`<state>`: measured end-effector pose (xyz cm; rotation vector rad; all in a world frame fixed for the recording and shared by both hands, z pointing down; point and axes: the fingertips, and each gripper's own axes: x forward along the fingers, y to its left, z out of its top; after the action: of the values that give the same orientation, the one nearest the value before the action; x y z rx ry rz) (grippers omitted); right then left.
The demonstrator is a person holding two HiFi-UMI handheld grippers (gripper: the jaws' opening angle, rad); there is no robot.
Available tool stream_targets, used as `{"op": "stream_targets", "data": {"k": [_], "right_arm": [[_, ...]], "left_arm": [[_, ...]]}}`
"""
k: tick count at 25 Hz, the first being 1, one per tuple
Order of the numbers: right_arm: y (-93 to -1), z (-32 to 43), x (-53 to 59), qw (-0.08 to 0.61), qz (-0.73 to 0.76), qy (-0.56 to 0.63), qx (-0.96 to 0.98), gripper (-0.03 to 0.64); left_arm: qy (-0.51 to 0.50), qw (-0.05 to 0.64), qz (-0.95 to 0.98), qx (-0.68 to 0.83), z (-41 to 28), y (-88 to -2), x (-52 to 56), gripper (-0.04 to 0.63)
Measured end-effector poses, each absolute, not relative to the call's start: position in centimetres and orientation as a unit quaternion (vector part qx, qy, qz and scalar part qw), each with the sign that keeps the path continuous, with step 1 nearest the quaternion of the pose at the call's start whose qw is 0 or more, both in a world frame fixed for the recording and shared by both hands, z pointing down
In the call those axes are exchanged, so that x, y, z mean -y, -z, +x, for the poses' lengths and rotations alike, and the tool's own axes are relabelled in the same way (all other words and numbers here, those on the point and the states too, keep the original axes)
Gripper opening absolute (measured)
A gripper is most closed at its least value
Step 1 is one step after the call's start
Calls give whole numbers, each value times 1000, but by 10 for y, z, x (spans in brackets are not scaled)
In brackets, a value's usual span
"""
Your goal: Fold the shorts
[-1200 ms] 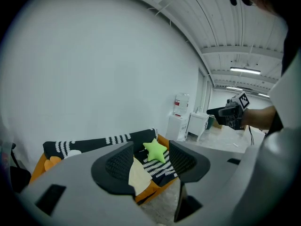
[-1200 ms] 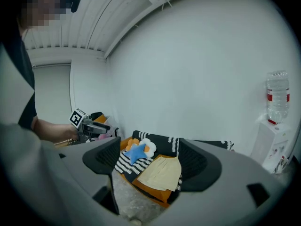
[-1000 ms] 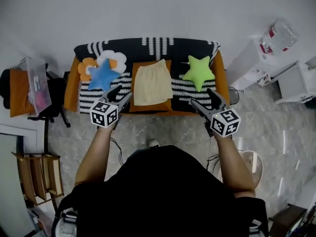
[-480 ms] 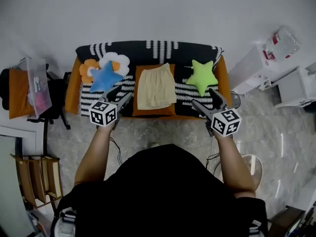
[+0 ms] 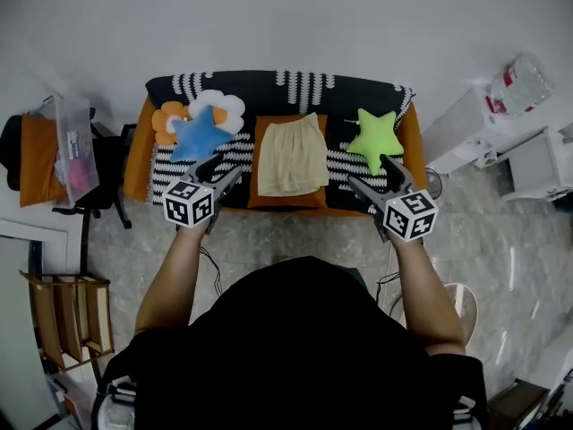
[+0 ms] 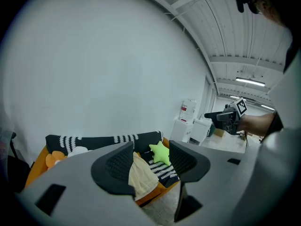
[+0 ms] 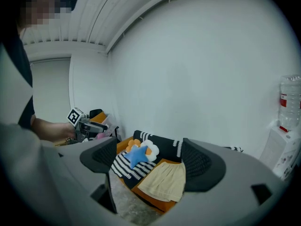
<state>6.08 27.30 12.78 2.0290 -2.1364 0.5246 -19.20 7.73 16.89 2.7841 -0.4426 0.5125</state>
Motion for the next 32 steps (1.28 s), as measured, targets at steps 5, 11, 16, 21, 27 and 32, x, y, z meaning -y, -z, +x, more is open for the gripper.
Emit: {"op": "stream_targets", "data": {"k": [5, 11, 16, 21, 27, 32], "right_arm": [[-122, 50, -263, 79, 670, -164, 720, 448], [-117, 38, -256, 80, 664, -153, 728, 448], [-113, 38, -251, 78, 665, -143, 729, 449], [-113, 43, -244, 82, 661, -142, 732, 454], [-124, 58, -230, 81, 653, -149, 738, 454], [-141, 72, -211, 76, 639, -158, 749, 454]], "left_arm": [[-167, 140, 961, 173, -214, -167, -70, 256], [-154, 131, 964, 175, -225, -159, -74, 259], [-145, 126, 964, 185, -234, -153, -70, 262], [-138, 132, 962, 195, -238, -151, -64, 273], [-155, 139, 958, 196, -229, -162, -58, 283], [-166, 139, 955, 201, -211, -173, -49, 288]]}}
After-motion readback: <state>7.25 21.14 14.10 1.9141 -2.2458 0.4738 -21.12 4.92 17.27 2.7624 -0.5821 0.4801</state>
